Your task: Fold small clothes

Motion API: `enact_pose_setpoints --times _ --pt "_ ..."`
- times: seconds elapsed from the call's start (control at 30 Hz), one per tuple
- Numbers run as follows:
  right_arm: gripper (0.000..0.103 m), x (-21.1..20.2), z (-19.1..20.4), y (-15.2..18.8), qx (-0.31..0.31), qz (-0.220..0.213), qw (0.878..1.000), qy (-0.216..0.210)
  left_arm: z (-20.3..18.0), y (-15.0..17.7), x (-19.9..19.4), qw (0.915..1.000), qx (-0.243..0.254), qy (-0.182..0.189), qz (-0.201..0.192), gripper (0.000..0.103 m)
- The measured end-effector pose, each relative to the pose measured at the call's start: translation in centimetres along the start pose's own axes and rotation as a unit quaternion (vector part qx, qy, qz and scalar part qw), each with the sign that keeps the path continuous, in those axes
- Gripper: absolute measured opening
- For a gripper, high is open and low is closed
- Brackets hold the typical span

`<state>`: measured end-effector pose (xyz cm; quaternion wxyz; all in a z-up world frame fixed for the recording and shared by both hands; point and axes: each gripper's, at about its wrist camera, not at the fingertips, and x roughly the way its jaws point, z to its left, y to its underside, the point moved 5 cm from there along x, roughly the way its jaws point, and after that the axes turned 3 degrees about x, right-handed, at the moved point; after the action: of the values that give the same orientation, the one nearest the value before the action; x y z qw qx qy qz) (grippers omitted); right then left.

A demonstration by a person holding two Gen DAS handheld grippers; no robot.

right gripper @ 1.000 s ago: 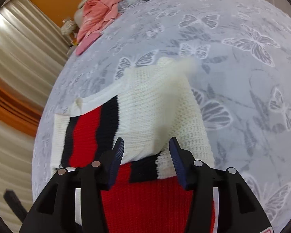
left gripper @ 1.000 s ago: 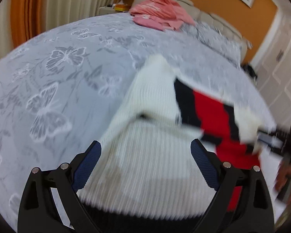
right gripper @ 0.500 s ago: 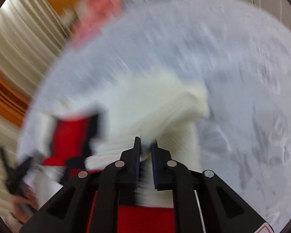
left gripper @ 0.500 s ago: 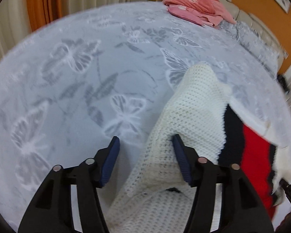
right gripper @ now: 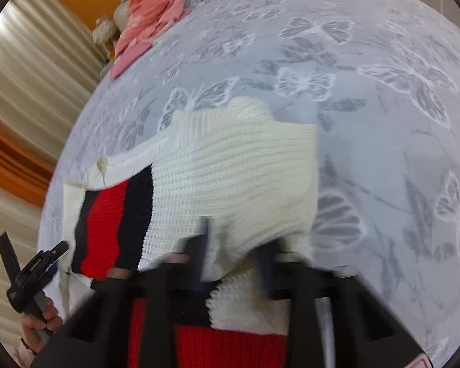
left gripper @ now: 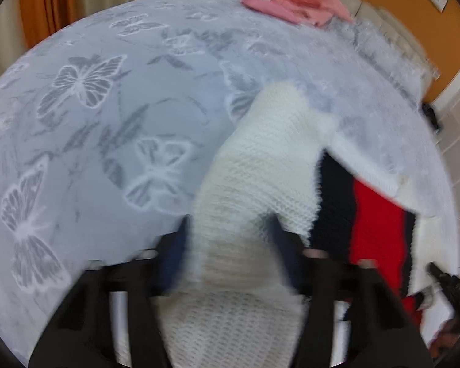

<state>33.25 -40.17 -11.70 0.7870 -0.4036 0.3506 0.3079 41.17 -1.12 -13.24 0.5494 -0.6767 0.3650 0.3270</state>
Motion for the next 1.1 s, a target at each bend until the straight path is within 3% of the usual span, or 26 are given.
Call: enact_pose_setpoints --times 0.03,0.1,0.17,0.2,0.23,0.27,0.3,0.33,0.37,0.4,0.47,0.5,0.6,0.73,0.8,1.03,1.1 --pt "0.008 -0.8 1.2 -0.4 -0.015 -0.016 1.000 -0.014 0.4 -0.3 -0.2 1.0000 -0.004 0.001 -0.008 0.028" --pt "0.007 -3.6 3.9 -1.4 -0.038 -0.058 0.996 -0.054 1.4 -1.1 -1.3 0.9994 -0.015 -0.004 -0.031 0.011" --pt "0.007 -5.1 4.3 -1.7 -0.039 -0.085 0.994 -0.065 2.7 -1.8 -2.1 0.9972 -0.011 -0.050 -0.055 0.008" --pt "0.007 -4.6 3.5 -1.5 -0.039 -0.078 0.995 -0.046 3.4 -1.8 -1.8 0.9970 -0.009 -0.059 -0.050 0.008" --pt "0.008 -3.4 2.3 -1.0 -0.041 -0.060 0.997 -0.016 4.1 -1.3 -0.8 0.9984 -0.011 -0.053 -0.016 0.009" --pt "0.009 -0.9 0.1 0.2 -0.039 -0.015 0.999 0.035 4.7 -0.9 -0.2 0.9986 -0.023 -0.046 0.008 0.009" --pt "0.013 0.5 -1.3 1.2 -0.030 0.021 0.998 0.057 5.3 -0.3 -0.3 0.9984 -0.040 -0.036 0.016 0.009" --pt "0.011 0.8 -2.3 2.0 -0.017 0.034 0.998 0.047 5.5 0.1 -0.6 0.9984 -0.049 -0.025 0.014 0.011" --pt "0.011 -0.3 -2.8 2.3 -0.003 0.012 1.000 0.027 5.6 0.5 -1.2 0.9985 -0.051 -0.013 0.010 0.019" --pt "0.023 -2.3 -3.1 2.6 0.011 -0.009 1.000 0.025 5.6 1.2 -2.1 0.9989 -0.047 -0.003 0.009 0.036" --pt "0.035 -5.0 -3.4 3.9 0.020 -0.026 0.999 0.026 5.7 2.9 -3.7 0.9991 -0.040 0.007 0.011 0.065" --pt "0.040 -6.4 -3.7 5.0 0.020 -0.031 0.999 0.026 5.8 4.1 -5.0 0.9992 -0.036 0.016 0.005 0.067" --pt "0.042 -9.7 -5.3 10.1 0.009 -0.020 0.999 0.040 6.2 7.9 -7.3 0.9992 -0.007 0.035 0.020 0.070" --pt "0.042 -12.1 -7.1 16.5 0.012 0.005 0.998 0.060 7.0 12.1 -9.9 0.9991 0.025 0.023 0.024 0.073" --pt "0.042 -13.3 -7.7 19.1 0.037 0.012 0.998 0.047 7.1 13.6 -10.9 0.9990 0.031 0.020 0.026 0.078" --pt "0.059 -15.8 -7.2 25.8 0.091 0.062 0.994 0.016 9.5 18.7 -13.7 0.9982 -0.015 0.023 0.054 0.079" --pt "0.059 -15.5 -6.8 27.8 0.082 0.083 0.993 0.021 10.2 20.4 -14.3 0.9962 -0.033 0.037 0.071 0.086"
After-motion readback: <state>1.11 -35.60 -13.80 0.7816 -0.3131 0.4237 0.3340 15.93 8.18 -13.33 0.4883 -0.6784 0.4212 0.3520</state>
